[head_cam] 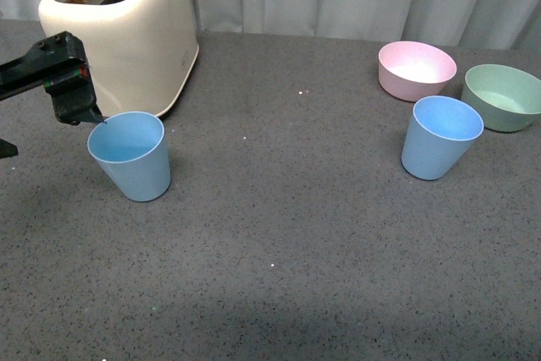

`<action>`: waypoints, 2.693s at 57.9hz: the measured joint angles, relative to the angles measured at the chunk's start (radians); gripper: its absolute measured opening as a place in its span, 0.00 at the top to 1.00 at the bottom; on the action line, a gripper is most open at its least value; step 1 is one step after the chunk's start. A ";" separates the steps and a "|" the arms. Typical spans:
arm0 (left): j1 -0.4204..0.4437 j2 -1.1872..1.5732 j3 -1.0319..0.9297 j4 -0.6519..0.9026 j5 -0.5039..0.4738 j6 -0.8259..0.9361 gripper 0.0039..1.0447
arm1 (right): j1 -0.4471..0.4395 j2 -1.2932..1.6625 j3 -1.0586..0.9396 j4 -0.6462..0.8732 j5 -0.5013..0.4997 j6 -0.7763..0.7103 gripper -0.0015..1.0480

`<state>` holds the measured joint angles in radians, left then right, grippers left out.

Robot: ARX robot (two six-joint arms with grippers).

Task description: Stack blue cups with both arms

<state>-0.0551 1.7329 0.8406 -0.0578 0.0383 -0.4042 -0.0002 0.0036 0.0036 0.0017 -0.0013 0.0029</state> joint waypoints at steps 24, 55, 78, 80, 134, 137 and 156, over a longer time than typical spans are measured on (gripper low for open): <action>-0.024 0.187 0.101 -0.042 -0.039 -0.111 0.13 | 0.000 0.000 0.000 0.000 0.000 0.000 0.09; -0.064 0.221 0.142 -0.100 -0.007 -0.162 0.97 | 0.000 0.000 0.000 0.000 0.000 0.000 0.09; -0.262 0.228 0.263 -0.158 -0.014 -0.228 0.97 | 0.000 0.000 0.000 0.000 0.000 0.000 0.09; -0.281 0.244 0.288 -0.164 -0.018 -0.231 0.97 | 0.000 0.000 0.000 0.000 0.000 0.000 0.09; -0.410 0.477 0.612 -0.360 -0.034 -0.273 0.66 | 0.000 0.000 0.000 0.000 0.000 0.000 0.09; -0.410 0.473 0.612 -0.359 -0.032 -0.275 0.59 | 0.000 0.000 0.000 0.000 0.000 0.000 0.09; -0.406 0.326 0.245 0.323 -0.388 0.051 0.44 | 0.000 0.000 0.000 0.000 0.000 0.000 0.09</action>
<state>-0.4606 2.0590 1.0851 0.2649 -0.3492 -0.3531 -0.0002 0.0040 0.0036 0.0017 -0.0017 0.0025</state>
